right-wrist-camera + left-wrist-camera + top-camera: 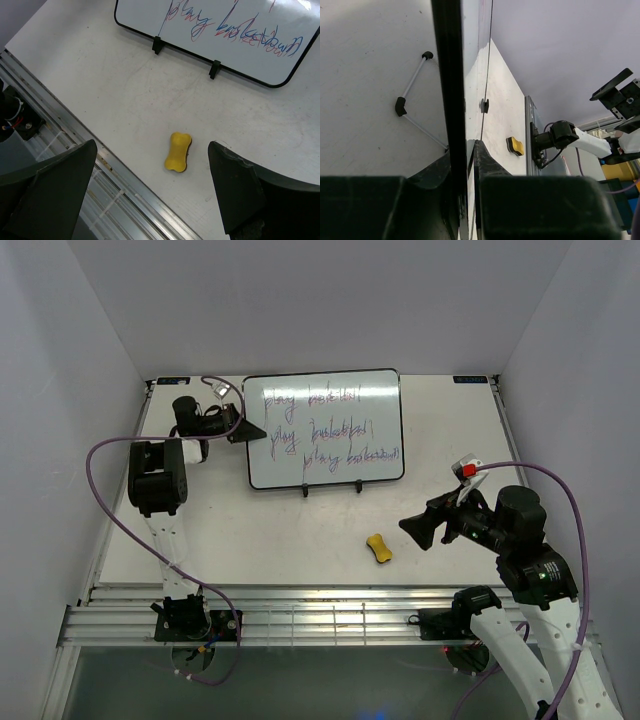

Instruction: Erase the whiteboard

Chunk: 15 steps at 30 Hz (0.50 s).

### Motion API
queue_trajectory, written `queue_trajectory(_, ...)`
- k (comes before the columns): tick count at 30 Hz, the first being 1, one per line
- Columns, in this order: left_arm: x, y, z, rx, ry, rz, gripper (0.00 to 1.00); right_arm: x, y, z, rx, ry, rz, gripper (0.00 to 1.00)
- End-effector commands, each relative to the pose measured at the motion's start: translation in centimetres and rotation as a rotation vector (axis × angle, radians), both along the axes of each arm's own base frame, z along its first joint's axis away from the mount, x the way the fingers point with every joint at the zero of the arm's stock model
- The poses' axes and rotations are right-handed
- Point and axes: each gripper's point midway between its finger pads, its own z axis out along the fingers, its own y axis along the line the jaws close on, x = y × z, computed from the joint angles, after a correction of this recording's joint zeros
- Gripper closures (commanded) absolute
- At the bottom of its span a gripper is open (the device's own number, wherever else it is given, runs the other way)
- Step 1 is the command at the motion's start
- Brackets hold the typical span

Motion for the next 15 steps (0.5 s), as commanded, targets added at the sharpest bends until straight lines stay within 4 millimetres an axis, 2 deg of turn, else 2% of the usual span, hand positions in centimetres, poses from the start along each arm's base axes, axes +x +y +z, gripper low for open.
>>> queue_trajectory(1,0.5,-0.1,5.7,-0.011,-0.175,0.063,1.0,0.5,-0.4,1.6,-0.002,-0.04,-0.033,0.03)
queue_trajectory(5,0.1,-0.1,8.5,-0.075,-0.173,0.072,1.0,0.7,-1.0,1.5,-0.015,-0.039,-0.073,0.03)
queue_trajectory(15,-0.2,0.0,12.0,-0.117,-0.232,0.087,1.0,0.7,-1.4,1.6,-0.023,-0.029,-0.1,0.03)
